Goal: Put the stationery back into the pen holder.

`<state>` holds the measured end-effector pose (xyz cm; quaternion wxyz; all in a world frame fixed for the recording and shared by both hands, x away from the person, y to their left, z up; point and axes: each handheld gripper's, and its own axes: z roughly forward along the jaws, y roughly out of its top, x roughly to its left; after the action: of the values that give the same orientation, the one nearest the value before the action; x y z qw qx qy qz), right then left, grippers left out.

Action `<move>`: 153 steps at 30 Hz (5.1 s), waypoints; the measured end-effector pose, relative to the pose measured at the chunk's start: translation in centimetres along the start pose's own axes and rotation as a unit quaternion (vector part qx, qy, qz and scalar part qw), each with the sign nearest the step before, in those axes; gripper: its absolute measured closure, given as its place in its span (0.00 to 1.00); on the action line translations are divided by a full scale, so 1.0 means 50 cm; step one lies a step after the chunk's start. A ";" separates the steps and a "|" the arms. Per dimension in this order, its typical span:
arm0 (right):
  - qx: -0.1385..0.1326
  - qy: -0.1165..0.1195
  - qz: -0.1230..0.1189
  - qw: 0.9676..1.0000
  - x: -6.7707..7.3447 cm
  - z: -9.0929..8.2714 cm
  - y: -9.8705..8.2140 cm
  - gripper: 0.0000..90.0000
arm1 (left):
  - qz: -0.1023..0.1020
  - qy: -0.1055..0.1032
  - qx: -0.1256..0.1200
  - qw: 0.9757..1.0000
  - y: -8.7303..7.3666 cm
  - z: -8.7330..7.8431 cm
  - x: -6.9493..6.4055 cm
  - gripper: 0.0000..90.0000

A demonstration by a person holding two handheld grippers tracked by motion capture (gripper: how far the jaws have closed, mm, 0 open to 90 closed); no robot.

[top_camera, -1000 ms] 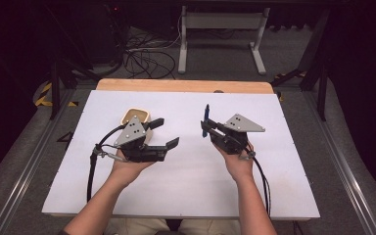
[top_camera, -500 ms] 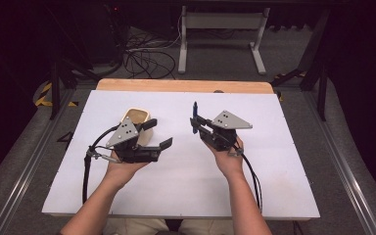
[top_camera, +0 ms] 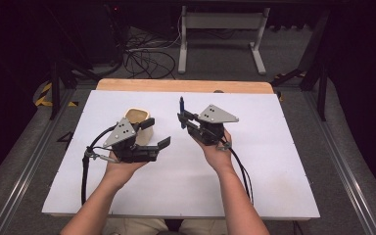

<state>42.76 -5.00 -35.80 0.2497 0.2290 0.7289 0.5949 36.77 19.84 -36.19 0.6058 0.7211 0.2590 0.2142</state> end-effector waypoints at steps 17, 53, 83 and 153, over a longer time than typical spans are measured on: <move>-0.005 0.007 -0.009 1.000 0.014 0.073 0.025 0.88 | -0.017 0.007 -0.009 1.000 0.000 -0.011 0.013 0.16; -0.040 0.042 0.007 0.998 0.061 0.204 0.036 0.88 | -0.032 0.032 -0.012 0.999 -0.005 -0.035 0.043 0.17; -0.004 0.070 0.008 0.997 0.087 0.256 0.008 0.88 | -0.032 0.032 -0.019 0.999 -0.001 -0.042 0.044 0.17; 0.038 0.066 0.021 0.997 0.085 0.281 -0.046 0.86 | -0.033 0.032 -0.014 0.999 -0.005 -0.039 0.044 0.17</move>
<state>48.35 7.83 -40.80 0.1799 0.2138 0.7612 0.5852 37.22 22.77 -36.12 0.6143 0.6962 0.2987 0.2206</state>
